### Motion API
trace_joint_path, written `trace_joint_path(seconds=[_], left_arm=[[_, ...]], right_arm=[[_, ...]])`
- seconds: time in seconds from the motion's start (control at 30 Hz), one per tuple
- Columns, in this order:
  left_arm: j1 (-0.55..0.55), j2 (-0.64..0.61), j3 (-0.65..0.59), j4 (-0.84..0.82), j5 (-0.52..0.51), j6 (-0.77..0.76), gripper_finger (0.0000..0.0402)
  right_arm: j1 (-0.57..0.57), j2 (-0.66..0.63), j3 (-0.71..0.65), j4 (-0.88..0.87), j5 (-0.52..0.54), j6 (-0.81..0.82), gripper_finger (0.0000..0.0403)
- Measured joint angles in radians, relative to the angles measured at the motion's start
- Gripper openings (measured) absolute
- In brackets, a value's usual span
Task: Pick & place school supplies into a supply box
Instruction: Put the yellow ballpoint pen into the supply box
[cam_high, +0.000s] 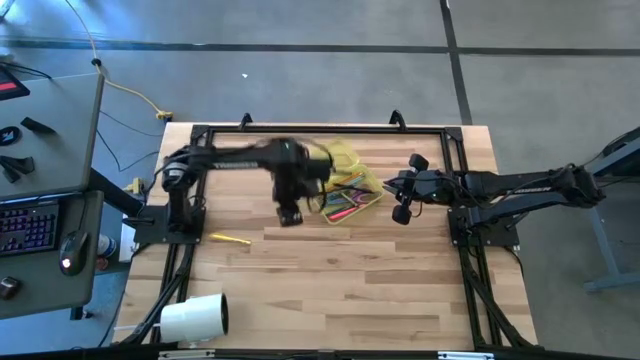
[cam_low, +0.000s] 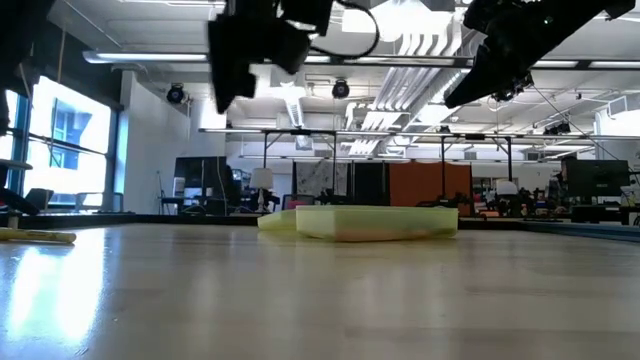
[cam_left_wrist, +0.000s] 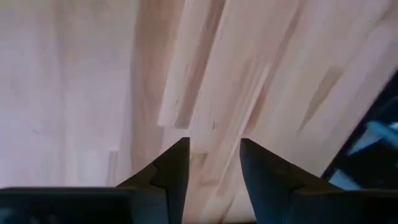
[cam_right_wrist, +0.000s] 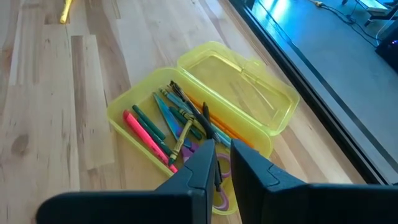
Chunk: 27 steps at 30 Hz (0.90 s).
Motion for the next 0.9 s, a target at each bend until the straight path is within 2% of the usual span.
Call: trace_joint_path(seconds=[0.3, 0.53, 0.73, 0.9], left_arm=[[-0.199, -0.024, -0.425, 0.025, -0.032, -0.041, 0.0142], [-0.28, -0.024, -0.713, 0.189, -0.046, -0.104, 0.0127], [-0.27, -0.023, -0.827, 0.233, -0.181, -0.188, 0.0128], [-0.272, -0.024, -0.832, 0.264, -0.191, -0.136, 0.0129]], right_arm=[[0.0, 0.0, 0.0, -0.003, 0.0, -0.007, 0.0034], [0.0, 0.0, 0.0, 0.004, -0.018, -0.007, 0.0032], [0.0, 0.0, 0.0, 0.028, -0.02, -0.007, 0.0031], [0.0, 0.0, 0.0, 0.091, -0.079, -0.034, 0.0032]])
